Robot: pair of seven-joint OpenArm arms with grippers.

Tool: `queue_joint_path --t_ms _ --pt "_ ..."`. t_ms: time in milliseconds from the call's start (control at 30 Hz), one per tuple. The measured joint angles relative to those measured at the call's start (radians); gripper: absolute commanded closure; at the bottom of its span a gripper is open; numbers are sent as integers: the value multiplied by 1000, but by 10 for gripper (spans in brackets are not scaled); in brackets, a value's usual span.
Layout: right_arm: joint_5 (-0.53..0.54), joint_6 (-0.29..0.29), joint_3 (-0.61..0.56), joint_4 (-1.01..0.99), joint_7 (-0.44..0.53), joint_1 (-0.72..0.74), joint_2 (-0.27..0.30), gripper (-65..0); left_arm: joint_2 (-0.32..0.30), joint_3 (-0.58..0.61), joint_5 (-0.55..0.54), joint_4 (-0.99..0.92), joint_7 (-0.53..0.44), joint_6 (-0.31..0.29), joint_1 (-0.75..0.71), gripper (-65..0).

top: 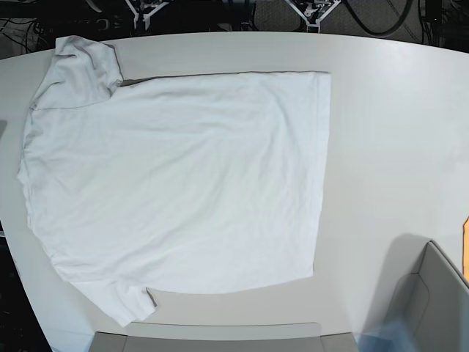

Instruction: Fold the T-shirt properly

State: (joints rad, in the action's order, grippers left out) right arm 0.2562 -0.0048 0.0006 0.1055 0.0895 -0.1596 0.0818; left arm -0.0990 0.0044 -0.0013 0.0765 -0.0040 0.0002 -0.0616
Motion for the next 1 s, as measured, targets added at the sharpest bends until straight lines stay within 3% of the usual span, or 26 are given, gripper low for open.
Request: queue_joint_path --t_ms 200,333,800,1000 --pt "-1 3 0 -1 -10 -5 5 -1 -19 0 0 29 0 0 31 -1" --pt "0 3 0 34 5 -14 11 -1 -23 0 0 133 -2 0 -35 -1" --pt "1 3 -2 469 1 -342 67 -1 -17 -1 -5 729 10 0 -436 -1" --pt "-2 -5 -1 725 -20 -552 79 -1 -21 -7 -6 991 29 -3 -557 -1"
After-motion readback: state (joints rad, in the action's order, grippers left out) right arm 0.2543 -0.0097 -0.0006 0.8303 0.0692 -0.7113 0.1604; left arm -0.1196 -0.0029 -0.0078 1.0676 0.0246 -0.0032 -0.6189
